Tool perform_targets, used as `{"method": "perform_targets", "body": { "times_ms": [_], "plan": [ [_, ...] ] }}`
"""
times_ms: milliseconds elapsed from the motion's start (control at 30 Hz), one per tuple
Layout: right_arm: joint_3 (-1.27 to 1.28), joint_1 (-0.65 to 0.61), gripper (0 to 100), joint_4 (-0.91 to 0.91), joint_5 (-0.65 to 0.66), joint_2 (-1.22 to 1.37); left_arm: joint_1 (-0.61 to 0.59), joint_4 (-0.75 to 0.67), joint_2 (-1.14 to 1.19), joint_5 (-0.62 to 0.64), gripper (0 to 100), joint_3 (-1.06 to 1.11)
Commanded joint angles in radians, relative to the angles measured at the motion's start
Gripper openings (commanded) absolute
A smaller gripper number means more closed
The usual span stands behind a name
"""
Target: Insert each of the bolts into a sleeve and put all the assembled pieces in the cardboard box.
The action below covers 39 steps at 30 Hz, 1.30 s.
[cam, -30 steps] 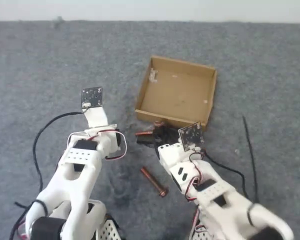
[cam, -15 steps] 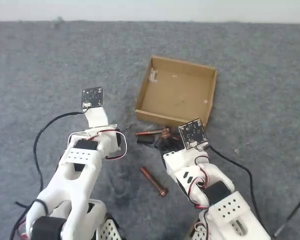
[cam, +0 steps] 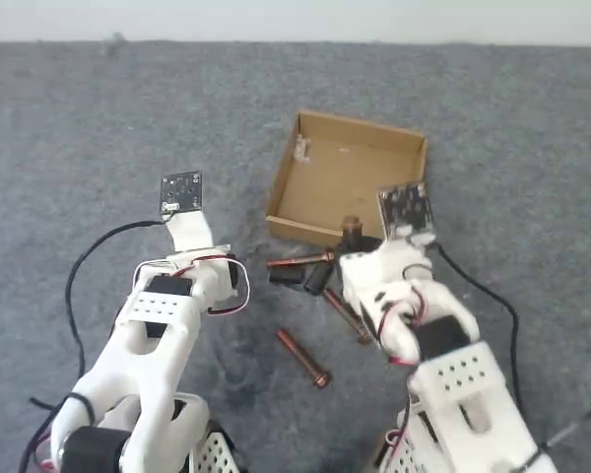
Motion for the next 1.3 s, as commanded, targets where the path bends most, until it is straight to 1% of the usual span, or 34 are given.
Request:
{"method": "perform_targets", "body": {
  "times_ms": [0, 300, 467, 733, 833, 1000, 1267],
  "plan": [
    [-0.169, 0.041, 0.6, 0.001, -0.005, 0.108, -0.003, 0.006, -0.006, -0.008, 2, -0.048],
    [-0.480, 0.125, 0.6, 0.010, -0.003, 0.475, -0.003, 0.006, -0.006, -0.008, 2, -0.048],
    [-0.677, 0.142, 0.6, 0.015, -0.003, 0.679, -0.003, 0.005, -0.006, -0.008, 2, -0.048],
    [-1.045, 0.147, 0.6, 0.268, -0.003, 0.967, -0.003, 0.005, -0.006, -0.008, 2, -0.048],
    [-1.151, 0.170, 0.6, 0.320, -0.003, 1.055, -0.003, 0.005, -0.006, -0.008, 2, -0.048],
    [-1.244, 0.222, 0.6, 0.326, -0.003, 1.176, -0.003, 0.005, -0.006, -0.008, 2, -0.048],
    [-1.297, 0.232, 0.6, 0.335, -0.003, 1.291, -0.003, 0.005, -0.006, -0.008, 2, -0.048]
  ]
}}
